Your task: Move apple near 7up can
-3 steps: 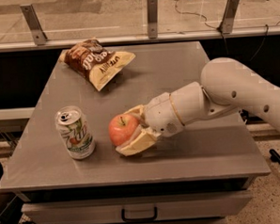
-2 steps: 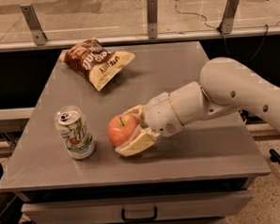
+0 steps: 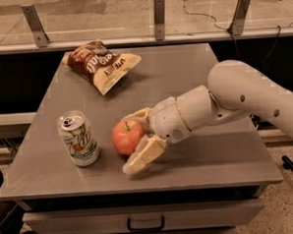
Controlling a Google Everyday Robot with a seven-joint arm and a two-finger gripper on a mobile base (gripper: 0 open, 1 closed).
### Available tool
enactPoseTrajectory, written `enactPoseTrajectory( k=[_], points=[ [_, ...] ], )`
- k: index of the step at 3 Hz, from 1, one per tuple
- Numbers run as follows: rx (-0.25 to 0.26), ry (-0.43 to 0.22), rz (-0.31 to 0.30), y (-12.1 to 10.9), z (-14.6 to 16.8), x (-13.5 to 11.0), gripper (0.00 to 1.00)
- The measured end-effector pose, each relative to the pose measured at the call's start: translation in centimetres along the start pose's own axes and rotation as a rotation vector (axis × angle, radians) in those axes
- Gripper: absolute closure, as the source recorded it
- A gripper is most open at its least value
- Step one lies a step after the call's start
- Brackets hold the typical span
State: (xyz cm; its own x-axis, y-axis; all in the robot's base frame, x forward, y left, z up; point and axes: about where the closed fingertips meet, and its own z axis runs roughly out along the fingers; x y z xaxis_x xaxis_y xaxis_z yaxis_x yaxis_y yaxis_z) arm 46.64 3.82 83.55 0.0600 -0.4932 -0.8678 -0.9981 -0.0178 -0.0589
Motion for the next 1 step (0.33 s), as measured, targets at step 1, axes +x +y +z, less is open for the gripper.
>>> enactPoseTrajectory(
  k=[1],
  points=[
    [0.000,0.000,0.000,0.00,0.00,0.00,0.00]
  ],
)
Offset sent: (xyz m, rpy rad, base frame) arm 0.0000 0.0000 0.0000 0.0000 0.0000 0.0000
